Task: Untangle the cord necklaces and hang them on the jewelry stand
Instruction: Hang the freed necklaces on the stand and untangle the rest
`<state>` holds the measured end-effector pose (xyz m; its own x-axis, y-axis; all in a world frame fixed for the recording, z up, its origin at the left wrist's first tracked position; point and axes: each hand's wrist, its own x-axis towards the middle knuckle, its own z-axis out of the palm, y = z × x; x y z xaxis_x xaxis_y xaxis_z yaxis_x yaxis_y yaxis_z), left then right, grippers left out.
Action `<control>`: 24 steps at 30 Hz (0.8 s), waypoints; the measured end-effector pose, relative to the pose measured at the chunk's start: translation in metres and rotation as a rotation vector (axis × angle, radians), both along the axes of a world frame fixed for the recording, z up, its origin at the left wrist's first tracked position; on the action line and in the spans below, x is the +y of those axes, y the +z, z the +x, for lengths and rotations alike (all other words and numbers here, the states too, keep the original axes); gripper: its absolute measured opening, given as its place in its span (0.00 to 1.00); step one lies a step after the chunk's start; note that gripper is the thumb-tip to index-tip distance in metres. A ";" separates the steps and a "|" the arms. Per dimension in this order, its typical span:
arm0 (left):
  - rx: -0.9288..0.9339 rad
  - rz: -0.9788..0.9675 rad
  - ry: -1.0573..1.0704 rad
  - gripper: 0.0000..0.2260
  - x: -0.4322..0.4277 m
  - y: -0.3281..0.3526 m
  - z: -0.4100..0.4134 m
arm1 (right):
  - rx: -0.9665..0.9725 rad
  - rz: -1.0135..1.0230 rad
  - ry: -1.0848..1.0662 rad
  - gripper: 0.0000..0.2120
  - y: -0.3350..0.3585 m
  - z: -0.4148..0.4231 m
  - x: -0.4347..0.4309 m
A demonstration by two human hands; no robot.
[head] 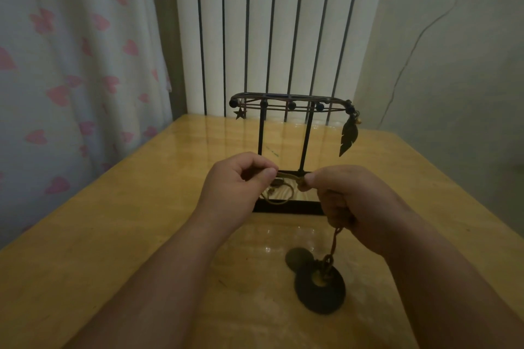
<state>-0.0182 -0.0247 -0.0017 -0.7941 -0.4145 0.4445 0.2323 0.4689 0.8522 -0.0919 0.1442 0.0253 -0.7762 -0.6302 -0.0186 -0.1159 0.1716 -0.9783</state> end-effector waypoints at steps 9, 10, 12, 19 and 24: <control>0.080 -0.007 0.073 0.19 -0.002 -0.001 -0.001 | 0.086 -0.009 -0.050 0.09 -0.005 0.000 -0.003; 0.107 -0.025 0.081 0.19 -0.002 0.000 0.001 | 0.089 -0.010 -0.055 0.10 -0.005 0.000 -0.004; 0.151 -0.101 0.075 0.17 0.000 0.000 0.003 | 0.089 -0.012 -0.065 0.11 -0.005 0.000 -0.005; 0.163 -0.259 0.036 0.08 0.005 -0.005 0.001 | 0.052 -0.004 -0.074 0.14 -0.005 0.002 -0.007; 0.040 -0.197 0.048 0.16 0.008 -0.001 0.000 | 0.053 0.011 -0.067 0.15 -0.004 0.003 -0.008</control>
